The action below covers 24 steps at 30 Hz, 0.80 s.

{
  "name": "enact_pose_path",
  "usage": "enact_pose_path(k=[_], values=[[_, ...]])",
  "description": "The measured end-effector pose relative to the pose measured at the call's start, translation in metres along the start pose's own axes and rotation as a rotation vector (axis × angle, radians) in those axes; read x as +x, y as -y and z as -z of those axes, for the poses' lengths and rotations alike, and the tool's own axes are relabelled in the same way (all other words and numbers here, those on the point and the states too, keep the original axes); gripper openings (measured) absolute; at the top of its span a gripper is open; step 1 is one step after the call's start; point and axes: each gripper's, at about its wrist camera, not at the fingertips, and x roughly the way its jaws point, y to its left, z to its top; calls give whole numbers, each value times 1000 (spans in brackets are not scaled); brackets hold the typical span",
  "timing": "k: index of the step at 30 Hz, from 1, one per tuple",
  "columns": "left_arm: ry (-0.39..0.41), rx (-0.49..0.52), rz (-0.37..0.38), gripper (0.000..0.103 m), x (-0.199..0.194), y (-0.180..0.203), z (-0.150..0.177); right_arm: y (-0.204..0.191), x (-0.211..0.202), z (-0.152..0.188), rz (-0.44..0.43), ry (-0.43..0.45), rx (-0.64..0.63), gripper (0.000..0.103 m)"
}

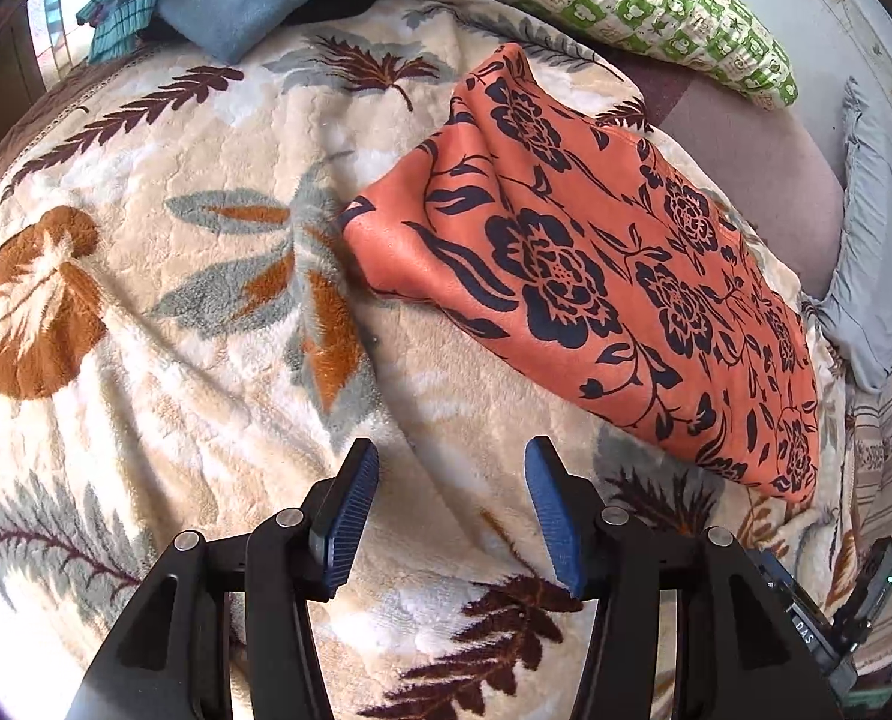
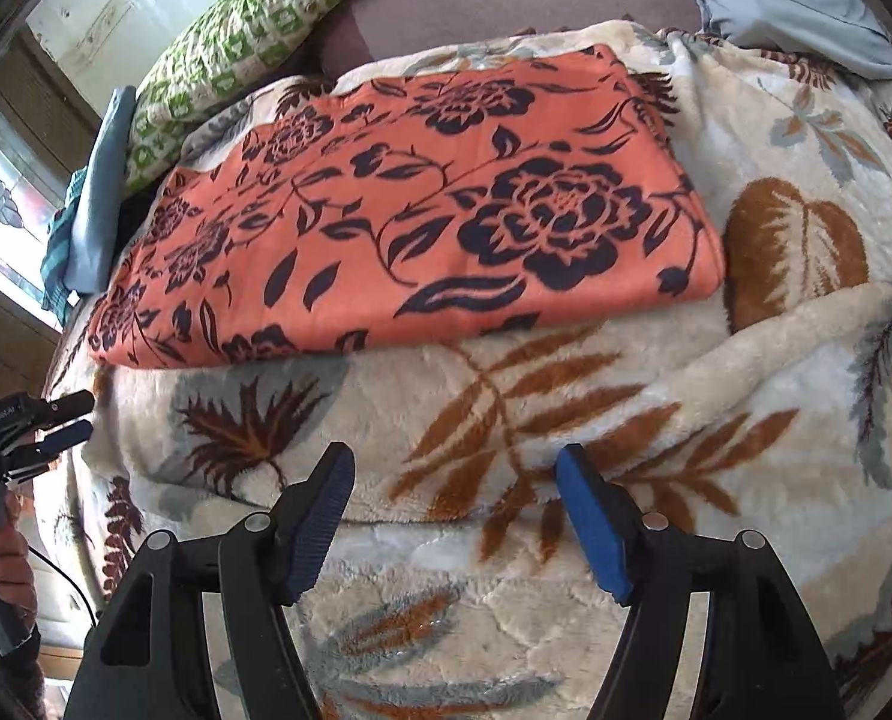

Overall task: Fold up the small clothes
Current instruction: 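Grasp the folded blouse edge with the left gripper while the right gripper grasps beside it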

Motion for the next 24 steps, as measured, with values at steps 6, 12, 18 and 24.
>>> enact_pose_path(k=[6,12,18,24], values=[[37,37,-67,53,-2,0,12,-17,13,13,71,27,-60,103],[44,64,-78,54,-3,-1,12,-21,16,12,122,29,-85,102],[-2,-17,35,54,-7,-32,-22,-42,3,5,215,82,-129,101],[-55,-216,181,54,6,-77,-64,-103,-11,-16,218,218,-306,103]])
